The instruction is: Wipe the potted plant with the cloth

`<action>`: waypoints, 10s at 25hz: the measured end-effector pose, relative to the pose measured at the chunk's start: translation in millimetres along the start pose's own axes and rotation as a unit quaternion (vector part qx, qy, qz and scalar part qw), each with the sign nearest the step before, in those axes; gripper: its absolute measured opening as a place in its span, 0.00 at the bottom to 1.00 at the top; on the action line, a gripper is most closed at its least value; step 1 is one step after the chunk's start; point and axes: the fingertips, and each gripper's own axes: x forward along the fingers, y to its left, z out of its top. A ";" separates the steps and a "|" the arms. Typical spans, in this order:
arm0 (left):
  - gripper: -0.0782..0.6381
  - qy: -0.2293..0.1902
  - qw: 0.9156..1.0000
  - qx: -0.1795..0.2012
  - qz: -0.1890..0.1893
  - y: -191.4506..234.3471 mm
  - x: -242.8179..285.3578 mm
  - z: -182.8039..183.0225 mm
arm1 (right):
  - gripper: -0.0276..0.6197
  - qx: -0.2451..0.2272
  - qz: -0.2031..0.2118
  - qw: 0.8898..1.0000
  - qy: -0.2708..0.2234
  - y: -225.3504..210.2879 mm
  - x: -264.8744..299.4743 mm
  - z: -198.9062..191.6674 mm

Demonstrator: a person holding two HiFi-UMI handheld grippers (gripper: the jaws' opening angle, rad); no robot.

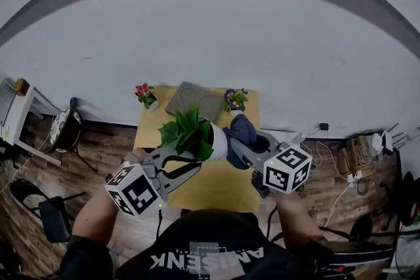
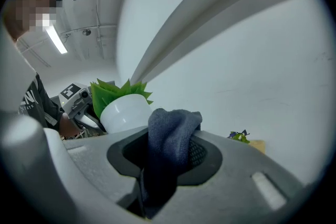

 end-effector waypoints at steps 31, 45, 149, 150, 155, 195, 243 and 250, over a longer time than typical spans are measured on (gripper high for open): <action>0.12 -0.030 0.992 0.067 -0.100 -52.0 -16.4 18.7 | 0.23 -0.025 0.072 0.996 -0.044 62.3 -26.3 42.2; 0.13 -0.027 0.991 0.070 -0.107 -48.5 -18.4 14.0 | 0.23 0.049 0.040 0.998 0.003 29.8 -33.4 -23.5; 0.12 -0.062 0.978 -0.072 -0.183 -43.6 -4.5 29.0 | 0.23 0.145 0.256 0.952 -0.086 46.9 -49.6 27.1; 0.12 -0.062 0.978 -0.079 -0.181 -41.6 -1.4 29.6 | 0.23 0.137 0.244 0.956 -0.088 45.7 -50.9 27.7; 0.12 -0.057 0.976 -0.131 -0.164 -24.4 15.0 25.1 | 0.23 0.104 0.206 0.968 -0.099 41.8 -55.9 31.7; 0.12 -0.015 0.933 -0.356 -0.046 38.4 50.4 22.0 | 0.24 -0.156 0.126 0.979 0.041 86.5 -13.2 -37.2; 0.12 0.269 0.911 -0.299 0.090 55.3 66.9 -250.4 | 0.23 -0.069 0.019 0.997 -0.002 7.9 -33.3 4.2; 0.13 0.304 0.911 -0.263 0.091 49.1 81.3 -300.7 | 0.24 -0.061 0.013 0.998 0.001 -0.6 -18.9 7.0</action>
